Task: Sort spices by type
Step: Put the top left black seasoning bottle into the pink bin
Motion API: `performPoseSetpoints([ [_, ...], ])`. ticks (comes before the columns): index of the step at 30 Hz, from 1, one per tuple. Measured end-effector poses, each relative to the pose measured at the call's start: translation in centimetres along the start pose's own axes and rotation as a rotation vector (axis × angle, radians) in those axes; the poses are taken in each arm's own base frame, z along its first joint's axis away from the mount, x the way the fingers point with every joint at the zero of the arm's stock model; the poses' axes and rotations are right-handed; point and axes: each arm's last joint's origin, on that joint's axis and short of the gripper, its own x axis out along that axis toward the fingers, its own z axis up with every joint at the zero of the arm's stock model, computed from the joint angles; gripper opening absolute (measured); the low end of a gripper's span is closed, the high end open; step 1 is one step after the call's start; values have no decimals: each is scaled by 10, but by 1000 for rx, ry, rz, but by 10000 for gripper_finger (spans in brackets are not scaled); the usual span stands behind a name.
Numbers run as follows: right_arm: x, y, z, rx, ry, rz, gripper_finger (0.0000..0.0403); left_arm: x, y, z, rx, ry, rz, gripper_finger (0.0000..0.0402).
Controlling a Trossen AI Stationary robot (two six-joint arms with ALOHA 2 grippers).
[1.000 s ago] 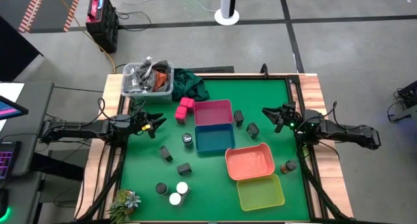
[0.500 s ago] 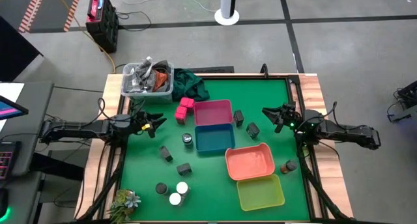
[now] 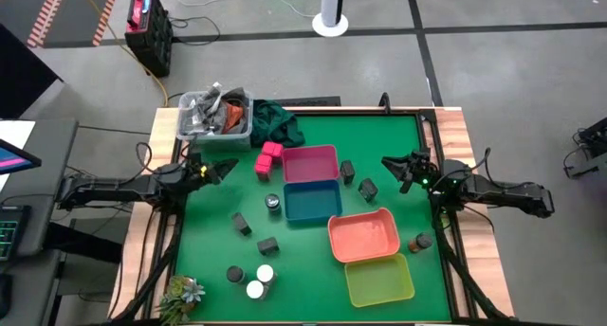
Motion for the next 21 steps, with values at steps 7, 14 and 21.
performPoseSetpoints([
  [7,-1,6,19,139,-206,69,108,-1,-43,32,108,-98,-63,177],
  [14,-8,14,42,275,-400,214,108,9,-93,63,332,-105,10,177],
  [21,2,33,66,165,-325,185,108,25,-123,77,505,170,274,177],
])
